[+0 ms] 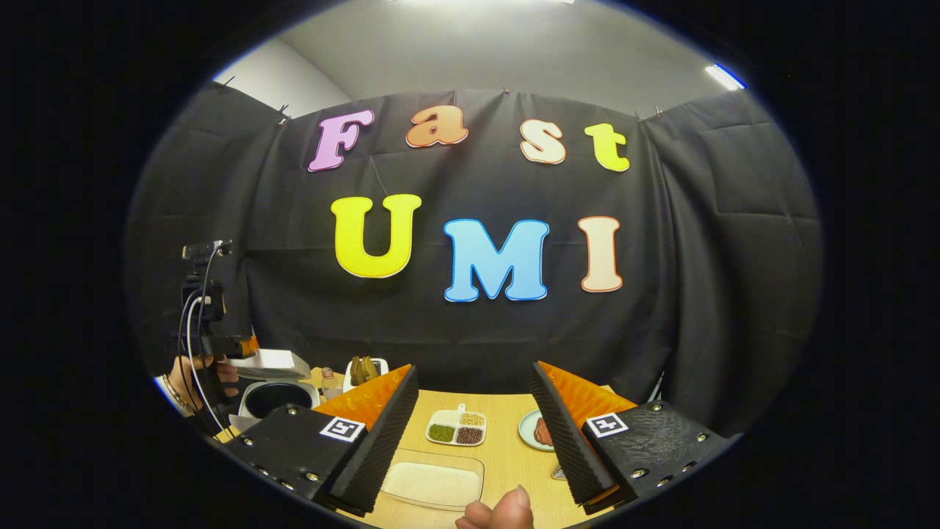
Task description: Close the left gripper, press the button to open the rice cooker; take a wooden spoon from the chopstick holder with the right hand, scoop a spoonful of rice and pour it into the rice cooker, then put the wooden spoon back into the chopstick holder.
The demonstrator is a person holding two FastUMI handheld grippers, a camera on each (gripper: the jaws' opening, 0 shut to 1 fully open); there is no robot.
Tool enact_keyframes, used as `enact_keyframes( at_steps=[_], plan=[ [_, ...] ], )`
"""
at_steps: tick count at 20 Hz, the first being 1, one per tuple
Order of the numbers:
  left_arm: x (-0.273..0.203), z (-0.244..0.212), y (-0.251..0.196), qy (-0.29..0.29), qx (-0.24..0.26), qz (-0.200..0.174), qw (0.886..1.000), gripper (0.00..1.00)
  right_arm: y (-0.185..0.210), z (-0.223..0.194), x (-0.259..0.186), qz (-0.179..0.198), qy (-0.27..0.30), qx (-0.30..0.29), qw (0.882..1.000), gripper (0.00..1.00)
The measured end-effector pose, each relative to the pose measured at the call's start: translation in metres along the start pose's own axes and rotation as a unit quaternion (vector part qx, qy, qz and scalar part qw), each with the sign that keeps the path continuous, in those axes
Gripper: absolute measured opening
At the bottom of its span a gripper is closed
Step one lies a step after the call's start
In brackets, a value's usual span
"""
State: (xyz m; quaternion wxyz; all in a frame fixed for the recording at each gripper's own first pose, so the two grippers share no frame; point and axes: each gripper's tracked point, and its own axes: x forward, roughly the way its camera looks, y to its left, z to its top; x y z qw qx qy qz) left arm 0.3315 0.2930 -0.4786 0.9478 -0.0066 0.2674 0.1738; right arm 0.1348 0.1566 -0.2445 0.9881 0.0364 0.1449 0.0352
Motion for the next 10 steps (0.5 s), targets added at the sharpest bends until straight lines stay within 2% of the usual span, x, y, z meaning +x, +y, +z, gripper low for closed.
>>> enact_keyframes(
  at_steps=[3, 6, 10],
  plan=[
    [-0.01, -0.04, 0.0, 0.028, -0.004, 0.01, 1.0, 0.74, 0.0, -0.008, -0.008, 0.002, 0.006, -0.002, 1.0, 0.94],
    [-0.016, -0.071, -0.001, 0.042, 0.016, 0.019, 0.999, 0.78, -0.003, -0.014, -0.017, 0.002, 0.014, -0.007, 1.0, 0.94],
    [-0.014, -0.116, -0.002, 0.075, 0.038, 0.032, 0.996, 0.75, -0.006, -0.019, -0.025, -0.001, 0.022, 0.0, 1.0, 0.94]
  ],
)
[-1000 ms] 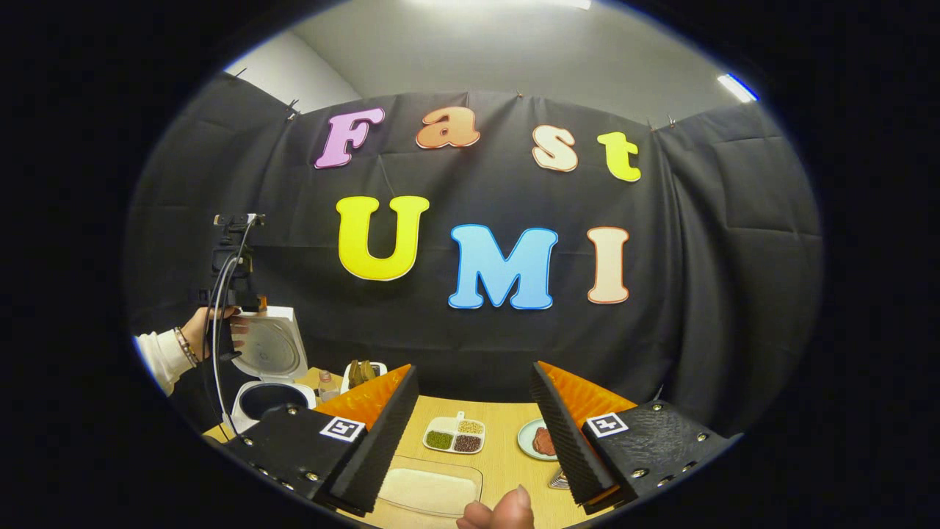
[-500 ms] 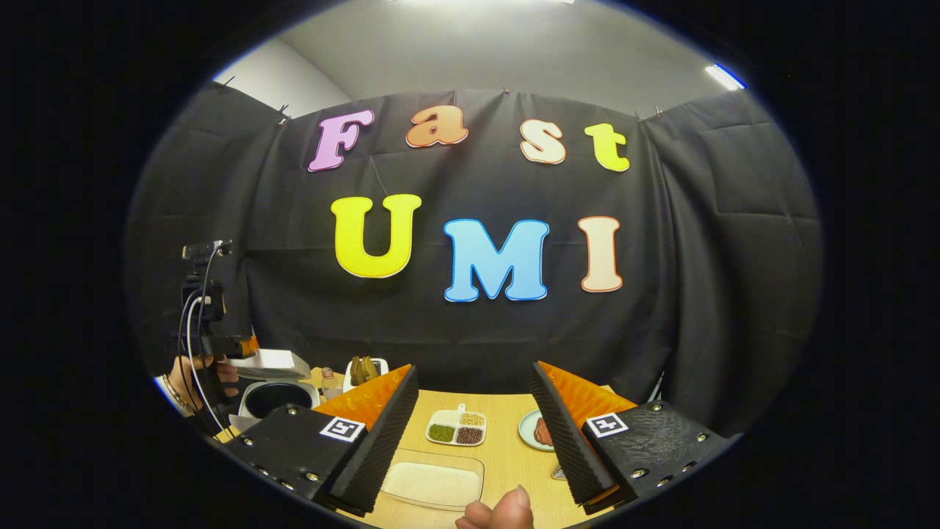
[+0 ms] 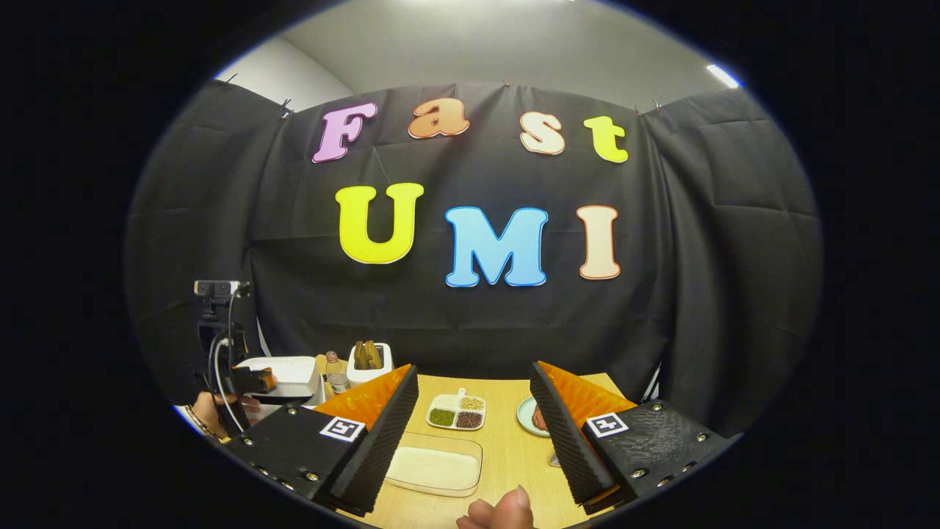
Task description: Close the left gripper, press the button to open the rice cooker; take a wooden spoon from the chopstick holder with the right hand, scoop a spoonful of rice and pour it into the rice cooker, then put the wooden spoon back into the chopstick holder.
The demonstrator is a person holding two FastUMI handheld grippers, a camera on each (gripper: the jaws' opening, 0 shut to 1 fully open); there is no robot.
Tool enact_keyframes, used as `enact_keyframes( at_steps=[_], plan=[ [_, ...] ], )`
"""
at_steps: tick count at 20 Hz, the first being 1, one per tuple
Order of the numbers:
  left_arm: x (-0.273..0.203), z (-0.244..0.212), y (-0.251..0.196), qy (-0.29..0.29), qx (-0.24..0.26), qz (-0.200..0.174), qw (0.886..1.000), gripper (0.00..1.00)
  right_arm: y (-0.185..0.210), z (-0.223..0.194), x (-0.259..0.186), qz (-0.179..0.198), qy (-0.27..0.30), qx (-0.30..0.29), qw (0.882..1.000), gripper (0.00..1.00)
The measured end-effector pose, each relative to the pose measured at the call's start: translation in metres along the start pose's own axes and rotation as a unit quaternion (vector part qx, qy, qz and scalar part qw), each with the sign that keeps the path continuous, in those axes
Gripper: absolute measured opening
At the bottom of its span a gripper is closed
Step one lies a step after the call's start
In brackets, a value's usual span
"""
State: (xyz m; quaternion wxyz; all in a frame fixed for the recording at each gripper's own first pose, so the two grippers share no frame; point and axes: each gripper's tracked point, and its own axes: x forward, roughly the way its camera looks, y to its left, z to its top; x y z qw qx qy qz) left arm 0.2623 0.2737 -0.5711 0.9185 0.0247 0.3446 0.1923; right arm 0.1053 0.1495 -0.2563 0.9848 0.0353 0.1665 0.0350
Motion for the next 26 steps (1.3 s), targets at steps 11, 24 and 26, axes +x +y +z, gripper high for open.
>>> enact_keyframes(
  at_steps=[11, 24, 26],
  plan=[
    [0.006, -0.047, 0.004, 0.057, -0.023, 0.019, 0.998, 0.78, -0.01, -0.012, -0.026, -0.009, 0.011, 0.025, 1.0, 0.94],
    [-0.159, 0.03, -0.012, -0.027, -0.022, -0.037, 0.999, 0.83, -0.061, 0.02, -0.04, -0.001, -0.029, 0.036, 0.999, 0.94],
    [-0.214, 0.042, -0.029, -0.055, -0.027, -0.063, 0.996, 0.83, -0.082, 0.024, -0.046, 0.004, -0.03, 0.034, 0.999, 0.94]
  ],
)
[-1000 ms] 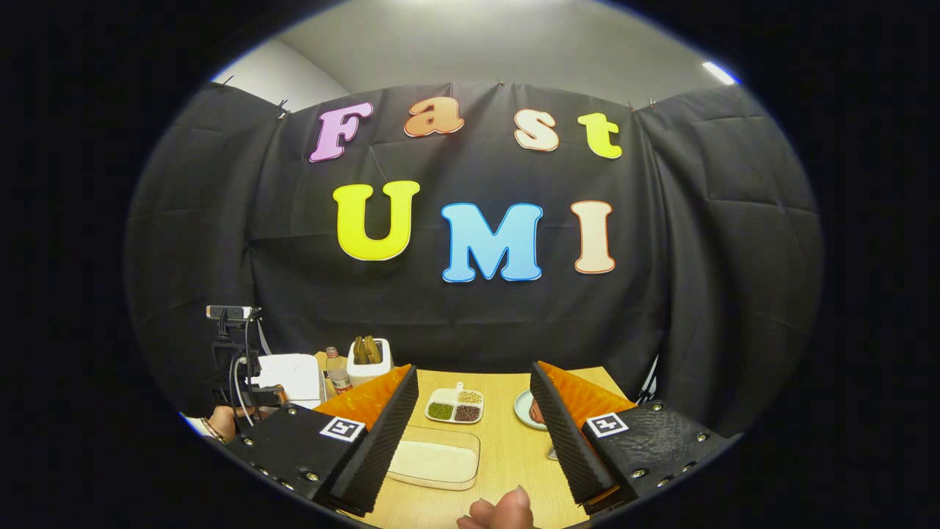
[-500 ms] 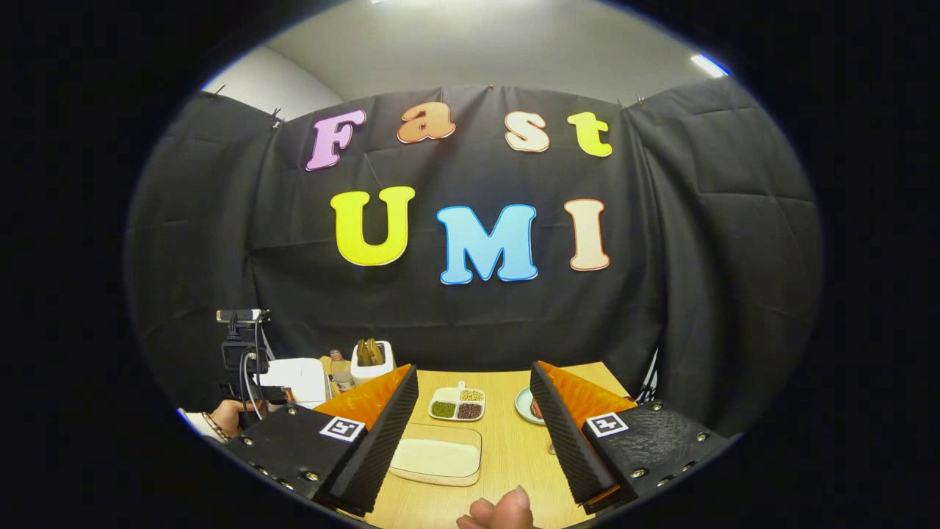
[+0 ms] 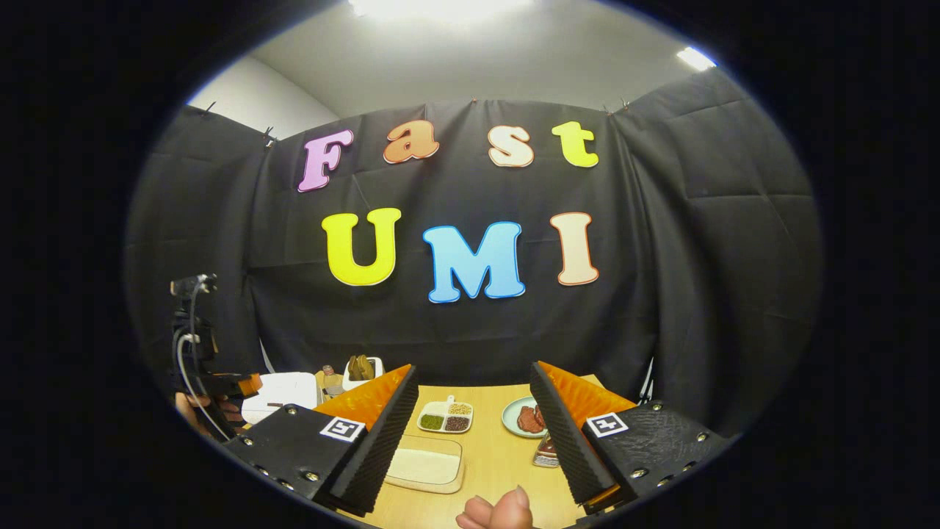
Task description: Close the left gripper, press the button to open the rice cooker; take a wooden spoon from the chopstick holder with the right hand, scoop a spoonful of rice and pour it into the rice cooker, then put the wooden spoon back into the chopstick holder.
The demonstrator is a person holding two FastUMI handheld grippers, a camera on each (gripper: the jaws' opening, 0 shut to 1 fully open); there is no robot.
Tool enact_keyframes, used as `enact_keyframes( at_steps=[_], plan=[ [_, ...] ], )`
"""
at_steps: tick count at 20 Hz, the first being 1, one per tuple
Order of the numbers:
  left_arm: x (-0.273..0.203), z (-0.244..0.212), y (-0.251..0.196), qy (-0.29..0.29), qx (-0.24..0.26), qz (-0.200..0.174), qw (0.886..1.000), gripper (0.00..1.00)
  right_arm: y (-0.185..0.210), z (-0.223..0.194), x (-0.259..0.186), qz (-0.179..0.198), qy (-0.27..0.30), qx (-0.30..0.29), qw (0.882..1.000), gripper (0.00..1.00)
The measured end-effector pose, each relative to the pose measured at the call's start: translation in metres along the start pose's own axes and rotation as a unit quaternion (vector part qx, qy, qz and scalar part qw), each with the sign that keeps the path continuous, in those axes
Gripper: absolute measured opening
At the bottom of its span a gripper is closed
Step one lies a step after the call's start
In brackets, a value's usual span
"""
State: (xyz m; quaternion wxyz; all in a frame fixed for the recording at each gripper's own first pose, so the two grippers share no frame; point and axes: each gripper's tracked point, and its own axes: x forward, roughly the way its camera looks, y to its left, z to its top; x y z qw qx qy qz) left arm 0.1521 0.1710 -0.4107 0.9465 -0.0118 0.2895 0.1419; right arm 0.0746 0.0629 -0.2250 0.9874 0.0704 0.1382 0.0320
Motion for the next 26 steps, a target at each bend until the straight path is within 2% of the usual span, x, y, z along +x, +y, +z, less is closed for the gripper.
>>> enact_keyframes(
  at_steps=[4, 5, 7, 9, 10, 11, 12, 15, 18, 22, 24, 26],
  plan=[
    [-0.102, 0.042, -0.052, -0.056, -0.004, -0.035, 0.998, 0.86, -0.06, 0.024, -0.013, -0.01, -0.007, -0.004, 1.0, 0.94],
    [-0.118, 0.054, -0.068, -0.075, -0.007, -0.044, 0.996, 0.82, -0.07, 0.03, -0.018, -0.008, -0.008, -0.006, 1.0, 0.94],
    [-0.168, 0.073, -0.096, -0.104, -0.005, -0.056, 0.993, 0.81, -0.093, 0.041, -0.023, -0.005, -0.013, -0.008, 1.0, 0.94],
    [-0.219, 0.087, -0.124, -0.128, 0.001, -0.069, 0.989, 0.82, -0.107, 0.054, -0.031, 0.003, -0.023, 0.002, 1.0, 0.94],
    [-0.242, 0.095, -0.136, -0.141, 0.006, -0.071, 0.987, 0.82, -0.113, 0.06, -0.035, 0.008, -0.026, 0.012, 1.0, 0.89],
    [-0.262, 0.103, -0.144, -0.155, 0.01, -0.072, 0.985, 0.81, -0.119, 0.065, -0.038, 0.009, -0.025, 0.019, 0.999, 0.94],
    [-0.279, 0.112, -0.152, -0.168, 0.013, -0.075, 0.983, 0.81, -0.126, 0.072, -0.042, 0.006, -0.026, 0.024, 0.999, 0.94],
    [-0.306, 0.121, -0.176, -0.176, 0.025, -0.102, 0.979, 0.8, -0.137, 0.101, -0.061, -0.005, -0.044, 0.023, 0.999, 0.94],
    [-0.319, 0.137, -0.185, -0.185, 0.008, -0.136, 0.973, 0.81, -0.134, 0.134, -0.08, -0.018, -0.082, 0.016, 0.996, 0.94],
    [-0.334, 0.16, -0.159, -0.218, 0.01, -0.137, 0.966, 0.83, -0.114, 0.155, -0.094, -0.023, -0.11, -0.011, 0.994, 0.94],
    [-0.338, 0.16, -0.15, -0.221, 0.007, -0.142, 0.965, 0.8, -0.107, 0.16, -0.098, -0.031, -0.117, -0.012, 0.993, 0.94],
    [-0.337, 0.16, -0.14, -0.217, 0.001, -0.146, 0.965, 0.8, -0.089, 0.166, -0.103, -0.019, -0.128, -0.009, 0.992, 0.94]
  ],
)
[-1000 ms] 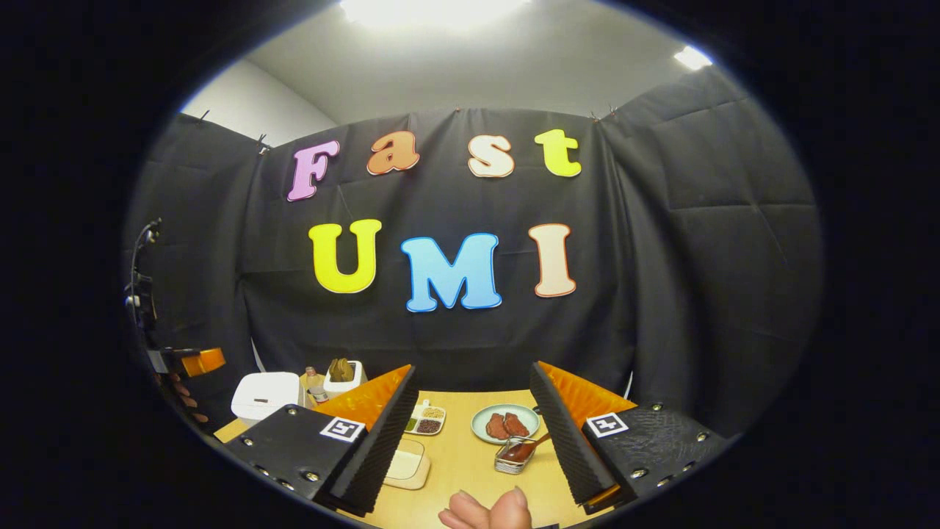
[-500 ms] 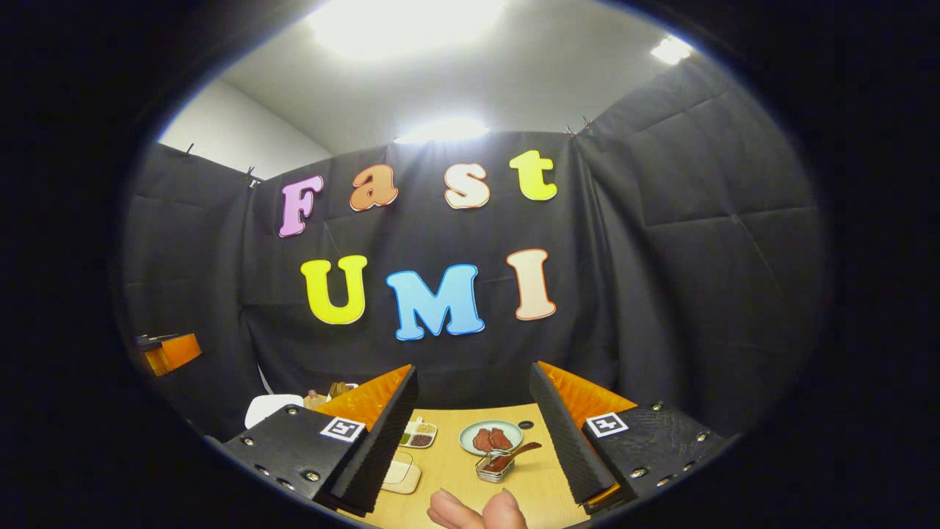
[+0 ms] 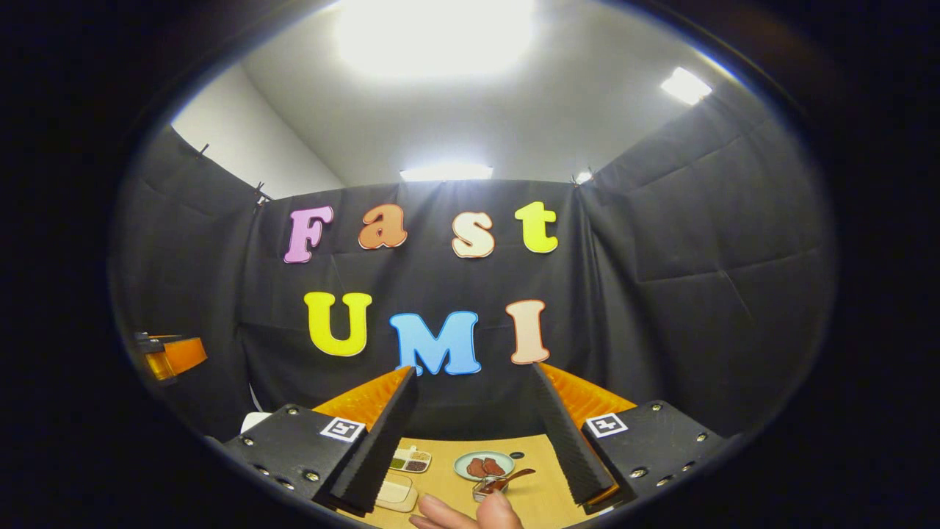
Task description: Close the left gripper, press the button to open the rice cooker; take a wooden spoon from the chopstick holder with the right hand, scoop a spoonful of rice and pour it into the rice cooker, then put the wooden spoon back into the chopstick holder.
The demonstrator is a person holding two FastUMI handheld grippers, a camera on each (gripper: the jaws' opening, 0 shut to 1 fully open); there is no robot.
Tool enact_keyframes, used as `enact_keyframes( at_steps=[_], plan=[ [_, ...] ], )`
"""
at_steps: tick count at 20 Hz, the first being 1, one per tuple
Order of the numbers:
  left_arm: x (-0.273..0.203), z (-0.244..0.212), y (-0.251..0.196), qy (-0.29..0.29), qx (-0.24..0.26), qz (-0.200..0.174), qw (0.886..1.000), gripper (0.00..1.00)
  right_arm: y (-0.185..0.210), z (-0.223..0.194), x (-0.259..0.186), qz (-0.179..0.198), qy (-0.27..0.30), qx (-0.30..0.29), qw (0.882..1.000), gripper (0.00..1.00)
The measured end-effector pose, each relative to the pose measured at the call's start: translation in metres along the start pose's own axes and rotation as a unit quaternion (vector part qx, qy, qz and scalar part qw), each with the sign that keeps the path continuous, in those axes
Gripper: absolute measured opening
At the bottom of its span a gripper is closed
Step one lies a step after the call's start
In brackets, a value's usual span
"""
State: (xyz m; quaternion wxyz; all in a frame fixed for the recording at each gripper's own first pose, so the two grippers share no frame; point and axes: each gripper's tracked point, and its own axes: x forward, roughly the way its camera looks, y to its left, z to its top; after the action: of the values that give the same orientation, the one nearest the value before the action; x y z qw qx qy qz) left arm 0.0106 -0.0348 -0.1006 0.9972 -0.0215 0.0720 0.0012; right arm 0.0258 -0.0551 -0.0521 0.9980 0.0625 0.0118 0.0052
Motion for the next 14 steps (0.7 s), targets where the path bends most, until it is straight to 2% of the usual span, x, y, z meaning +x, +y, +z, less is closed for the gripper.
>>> enact_keyframes(
  at_steps=[1, 5, 6, 14],
  plan=[
    [0.001, -0.001, 0.008, 0.0, -0.005, 0.002, 1.0, 0.8, 0.005, 0.0, -0.001, 0.004, -0.001, -0.003, 1.0, 0.89],
    [0.0, -0.003, 0.028, -0.001, -0.013, 0.012, 1.0, 0.85, 0.019, 0.002, -0.002, 0.004, -0.004, -0.024, 1.0, 0.93],
    [-0.001, -0.001, 0.033, -0.004, -0.009, 0.015, 1.0, 0.8, 0.023, 0.003, -0.003, 0.007, -0.004, -0.022, 1.0, 0.94],
    [-0.008, 0.0, 0.043, -0.01, -0.009, 0.02, 1.0, 0.83, 0.032, 0.006, -0.008, 0.012, -0.004, -0.018, 1.0, 0.93]
  ],
)
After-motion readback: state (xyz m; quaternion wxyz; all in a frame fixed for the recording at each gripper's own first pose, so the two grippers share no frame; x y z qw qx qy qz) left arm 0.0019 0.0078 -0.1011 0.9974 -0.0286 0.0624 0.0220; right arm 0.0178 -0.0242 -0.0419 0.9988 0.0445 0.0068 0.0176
